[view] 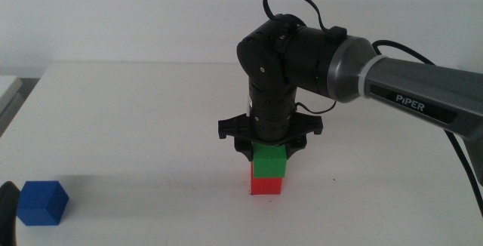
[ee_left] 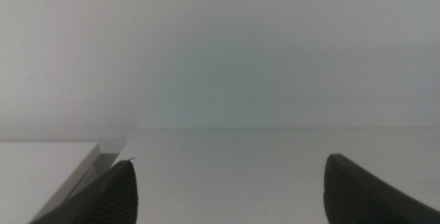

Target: Stack red cubes first, then green, then blue cubes in a specific spot.

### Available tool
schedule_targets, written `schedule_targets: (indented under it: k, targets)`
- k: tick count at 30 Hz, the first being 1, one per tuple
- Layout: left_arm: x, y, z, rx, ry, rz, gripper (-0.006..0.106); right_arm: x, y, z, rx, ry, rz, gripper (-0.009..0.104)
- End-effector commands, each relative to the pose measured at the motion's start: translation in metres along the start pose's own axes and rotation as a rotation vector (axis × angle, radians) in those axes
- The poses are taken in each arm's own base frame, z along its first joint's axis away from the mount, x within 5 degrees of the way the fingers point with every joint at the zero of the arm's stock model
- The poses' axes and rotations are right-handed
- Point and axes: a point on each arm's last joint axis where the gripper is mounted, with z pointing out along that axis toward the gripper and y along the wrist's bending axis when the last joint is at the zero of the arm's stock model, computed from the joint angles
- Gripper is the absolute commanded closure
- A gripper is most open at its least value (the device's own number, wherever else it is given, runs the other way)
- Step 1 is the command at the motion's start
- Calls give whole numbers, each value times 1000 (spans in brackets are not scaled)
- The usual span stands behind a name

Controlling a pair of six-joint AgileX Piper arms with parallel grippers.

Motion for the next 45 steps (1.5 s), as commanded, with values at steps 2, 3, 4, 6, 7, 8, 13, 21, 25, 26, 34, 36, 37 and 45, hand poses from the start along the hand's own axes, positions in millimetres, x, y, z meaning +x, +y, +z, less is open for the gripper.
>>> schedule_targets:
  k: [2,3,4,6,7,8,13,21,25,26,34,36,37,45]
  targets:
    - [-1,0,0,-3,-16,-5,10,2,0,1,8,2,-6,37]
    - [-1,0,0,-3,-16,-5,10,2,0,1,8,2,-8,32]
    - [-1,0,0,-3,-16,-5,10,2,0,1,8,2,-10,25]
    - [-1,0,0,-3,-16,-5,10,2,0,1,8,2,-12,14]
    - [-1,0,0,-3,-16,-5,10,2,0,1,8,2,-14,10]
    - [-1,0,0,-3,-16,-5,10,2,0,0,6,-1,-23,6]
    - [-1,0,0,-3,-16,-5,10,3,-11,-49,-61,-90,-61,6]
    - [-1,0,0,-3,-16,-5,10,35,-72,-155,-136,-302,-283,6]
    - [-1,0,0,-3,-16,-5,10,71,-113,-173,-192,-437,-395,6]
    - [-1,0,0,-3,-16,-5,10,81,-124,-179,-217,-487,-417,6]
    - [-1,0,0,-3,-16,-5,10,177,-195,-184,-339,-792,-563,6]
    - [-1,0,0,-3,-16,-5,10,196,-205,-188,-386,-879,-578,6]
    - [-1,0,0,-3,-16,-5,10,204,-208,-188,-396,-897,-593,6]
    - [-1,0,0,-3,-16,-5,10,213,-209,-188,-432,-926,-656,6]
